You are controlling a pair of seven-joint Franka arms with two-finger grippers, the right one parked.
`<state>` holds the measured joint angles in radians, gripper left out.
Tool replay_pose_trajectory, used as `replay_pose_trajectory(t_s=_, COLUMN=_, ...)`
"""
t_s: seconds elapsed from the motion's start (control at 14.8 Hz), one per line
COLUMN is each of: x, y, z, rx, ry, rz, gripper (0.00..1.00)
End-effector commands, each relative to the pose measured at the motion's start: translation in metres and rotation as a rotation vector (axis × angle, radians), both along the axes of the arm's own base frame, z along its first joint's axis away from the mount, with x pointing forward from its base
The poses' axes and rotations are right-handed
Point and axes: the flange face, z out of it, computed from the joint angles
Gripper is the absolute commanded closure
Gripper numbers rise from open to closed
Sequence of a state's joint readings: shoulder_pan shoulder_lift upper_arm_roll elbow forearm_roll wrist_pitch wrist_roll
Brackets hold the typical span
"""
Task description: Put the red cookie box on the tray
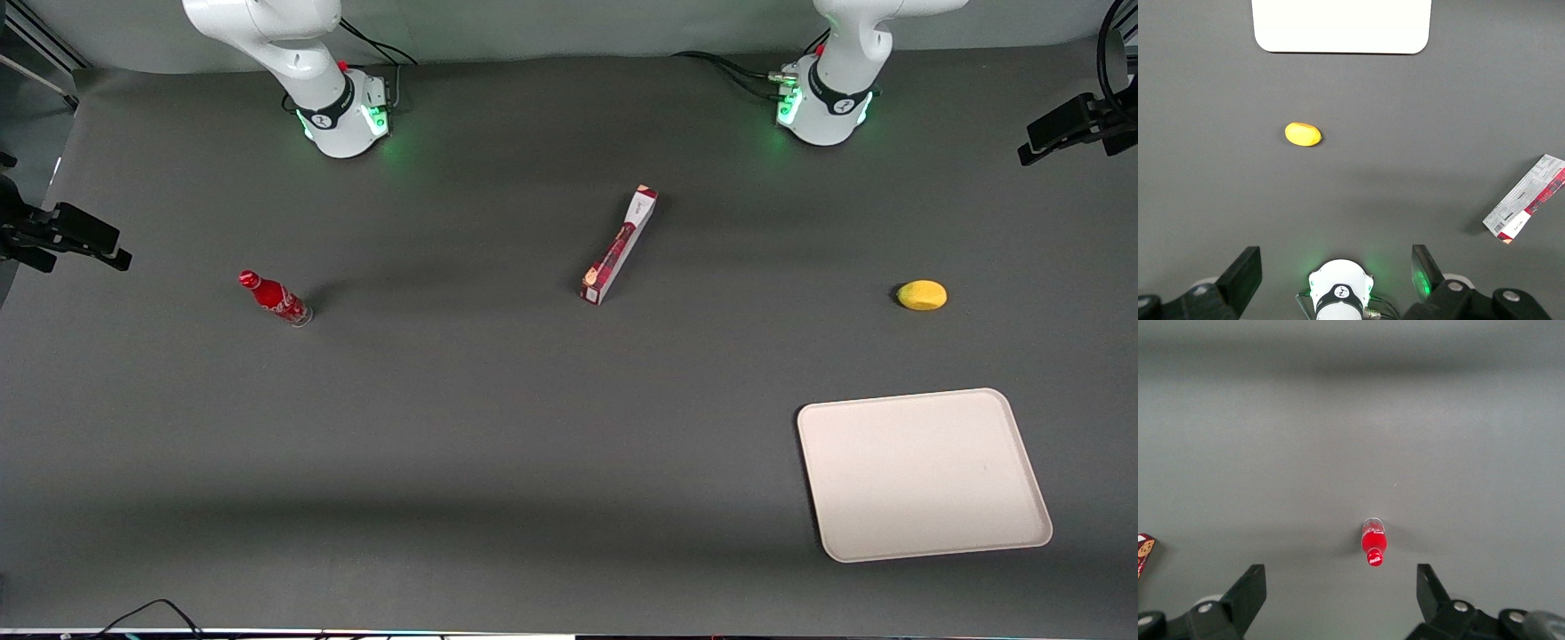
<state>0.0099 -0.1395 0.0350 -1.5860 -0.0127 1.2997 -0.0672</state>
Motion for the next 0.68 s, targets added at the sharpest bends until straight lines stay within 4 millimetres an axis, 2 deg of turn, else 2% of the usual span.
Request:
replay_pose_trajectory(t_s=0.0, x=-0.001, y=-0.002, z=0.004, rx=0.011, ry=0.015, rz=-0.026, gripper=0.00)
replay_pose_trajectory(t_s=0.2, x=0.001, y=-0.005, z=0.003, rx=0.012, ry=0.015, rz=-0.030, gripper=0.00)
replay_pose_trajectory(t_s=0.34, x=0.000, y=-0.023, z=0.004, rx=-0.003, ry=0.016, rz=-0.051, gripper=0.00)
replay_pose_trajectory(t_s=0.47, x=-0.005, y=-0.077, z=0.002, rx=-0.035, ry=0.036, rz=-0.113, gripper=0.00)
replay_pose_trajectory(t_s=0.61, x=-0.012, y=-0.131, z=-0.014, rx=-0.130, ry=0.088, rz=-0.146, gripper=0.00)
